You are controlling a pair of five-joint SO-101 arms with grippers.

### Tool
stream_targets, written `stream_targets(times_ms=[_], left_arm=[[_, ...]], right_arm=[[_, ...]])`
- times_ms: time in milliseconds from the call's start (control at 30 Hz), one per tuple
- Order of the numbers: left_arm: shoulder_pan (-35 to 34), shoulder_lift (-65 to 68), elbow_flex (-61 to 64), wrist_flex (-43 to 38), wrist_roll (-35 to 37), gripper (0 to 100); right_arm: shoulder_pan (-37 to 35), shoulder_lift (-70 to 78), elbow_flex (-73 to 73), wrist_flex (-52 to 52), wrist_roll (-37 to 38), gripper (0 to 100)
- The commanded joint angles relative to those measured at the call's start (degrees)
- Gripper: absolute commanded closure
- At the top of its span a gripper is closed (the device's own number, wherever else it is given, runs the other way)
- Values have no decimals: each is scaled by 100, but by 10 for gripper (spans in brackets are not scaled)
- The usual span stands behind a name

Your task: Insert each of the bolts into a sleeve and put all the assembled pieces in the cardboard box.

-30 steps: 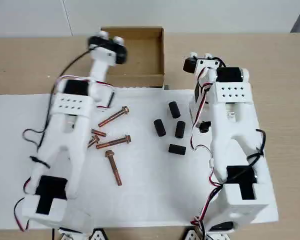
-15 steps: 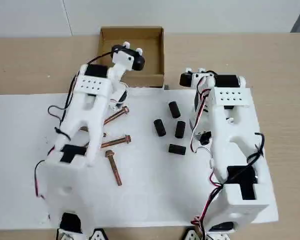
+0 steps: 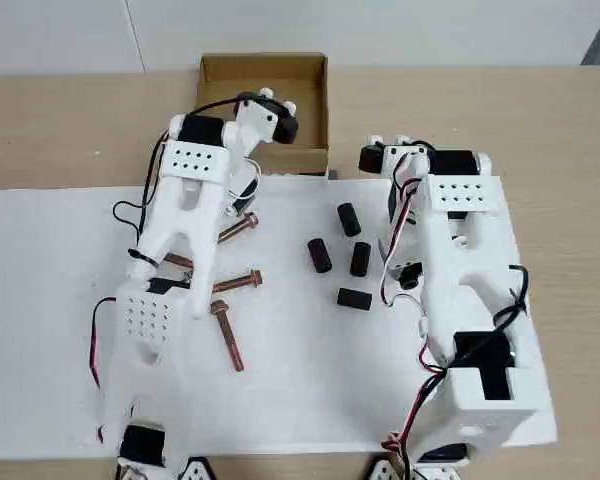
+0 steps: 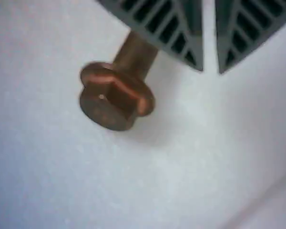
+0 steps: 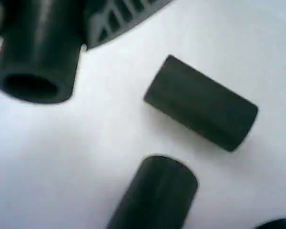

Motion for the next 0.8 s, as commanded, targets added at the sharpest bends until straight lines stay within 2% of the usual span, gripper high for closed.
stream_targets(times_ms=[0,133,767], left_arm=[[53,-44,-215,132,-123,956],[53,-70,-215,141,-132,908],[237,-26,198,-97,-378,906]], right_arm=[[48,-330,123,-198,26,993],[22,-338,431,-409,26,993],[13,-356,475,-409,18,993]])
